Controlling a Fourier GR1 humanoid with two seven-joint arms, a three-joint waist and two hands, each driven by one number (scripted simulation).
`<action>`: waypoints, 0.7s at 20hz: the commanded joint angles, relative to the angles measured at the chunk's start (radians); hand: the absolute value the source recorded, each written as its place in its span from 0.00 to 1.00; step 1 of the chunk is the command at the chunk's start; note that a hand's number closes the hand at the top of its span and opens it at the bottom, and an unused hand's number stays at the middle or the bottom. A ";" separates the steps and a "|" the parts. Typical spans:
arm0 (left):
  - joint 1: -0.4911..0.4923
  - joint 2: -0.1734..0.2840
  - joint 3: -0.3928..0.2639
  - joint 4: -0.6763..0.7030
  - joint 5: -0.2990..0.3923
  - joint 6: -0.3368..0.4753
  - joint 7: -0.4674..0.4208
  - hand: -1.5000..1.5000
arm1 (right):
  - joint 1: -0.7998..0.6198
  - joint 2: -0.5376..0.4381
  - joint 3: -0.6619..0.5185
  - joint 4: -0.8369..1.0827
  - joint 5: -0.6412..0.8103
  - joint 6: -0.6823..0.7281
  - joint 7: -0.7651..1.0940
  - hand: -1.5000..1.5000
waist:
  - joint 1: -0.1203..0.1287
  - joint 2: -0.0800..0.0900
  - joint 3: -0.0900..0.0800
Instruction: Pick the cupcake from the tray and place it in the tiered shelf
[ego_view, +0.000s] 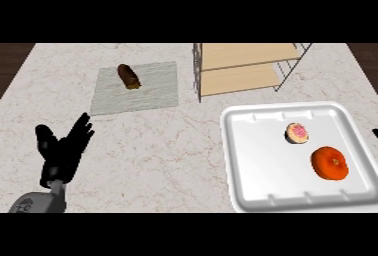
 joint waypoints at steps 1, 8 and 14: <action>-0.016 0.009 0.004 0.021 0.025 -0.052 0.069 0.50 | 0.019 -0.044 -0.059 0.186 -0.005 0.190 -0.177 0.00 | 0.010 -0.002 -0.002; 0.077 -0.010 0.010 -0.010 0.022 -0.070 0.024 0.50 | 0.088 -0.186 -0.044 -0.026 -0.034 0.401 -0.036 0.00 | 0.003 -0.007 -0.005; 0.009 -0.051 -0.010 -0.001 -0.012 -0.028 0.065 0.50 | 0.022 -0.245 0.015 -0.237 -0.004 0.362 0.239 0.00 | 0.006 -0.005 -0.006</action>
